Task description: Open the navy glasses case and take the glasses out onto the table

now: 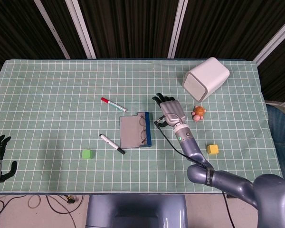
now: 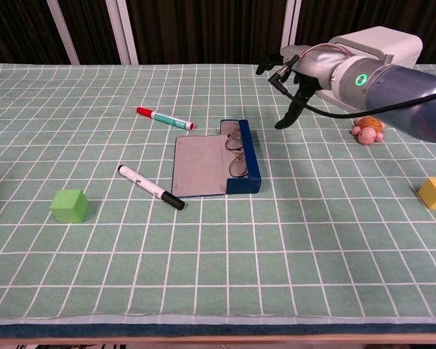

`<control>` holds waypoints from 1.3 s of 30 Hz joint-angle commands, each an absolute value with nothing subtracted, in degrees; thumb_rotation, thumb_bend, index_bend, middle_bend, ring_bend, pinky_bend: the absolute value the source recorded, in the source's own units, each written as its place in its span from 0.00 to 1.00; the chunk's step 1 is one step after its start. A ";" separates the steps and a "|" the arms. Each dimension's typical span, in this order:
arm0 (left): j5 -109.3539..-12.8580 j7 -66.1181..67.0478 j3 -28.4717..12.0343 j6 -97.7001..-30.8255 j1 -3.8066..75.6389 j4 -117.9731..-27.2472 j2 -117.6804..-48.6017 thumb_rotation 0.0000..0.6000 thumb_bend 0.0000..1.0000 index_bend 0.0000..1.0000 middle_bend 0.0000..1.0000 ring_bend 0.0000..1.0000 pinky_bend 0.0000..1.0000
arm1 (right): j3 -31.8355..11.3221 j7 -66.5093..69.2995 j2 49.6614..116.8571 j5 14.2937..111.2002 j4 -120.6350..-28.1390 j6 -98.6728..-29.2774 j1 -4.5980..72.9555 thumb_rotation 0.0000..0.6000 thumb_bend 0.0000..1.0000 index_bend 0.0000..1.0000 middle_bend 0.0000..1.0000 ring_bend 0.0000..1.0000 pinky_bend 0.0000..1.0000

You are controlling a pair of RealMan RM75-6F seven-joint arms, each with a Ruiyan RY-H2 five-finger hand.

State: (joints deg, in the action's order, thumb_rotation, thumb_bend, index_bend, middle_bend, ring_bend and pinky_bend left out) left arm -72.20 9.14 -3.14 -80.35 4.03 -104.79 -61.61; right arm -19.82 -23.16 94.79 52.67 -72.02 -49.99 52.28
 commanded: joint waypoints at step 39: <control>-72.62 10.29 -2.85 -80.35 4.30 -104.63 -61.97 1.00 0.46 0.05 0.00 0.00 0.00 | -4.98 -43.21 87.46 55.51 -101.09 -60.84 45.32 1.00 0.14 0.22 0.03 0.12 0.23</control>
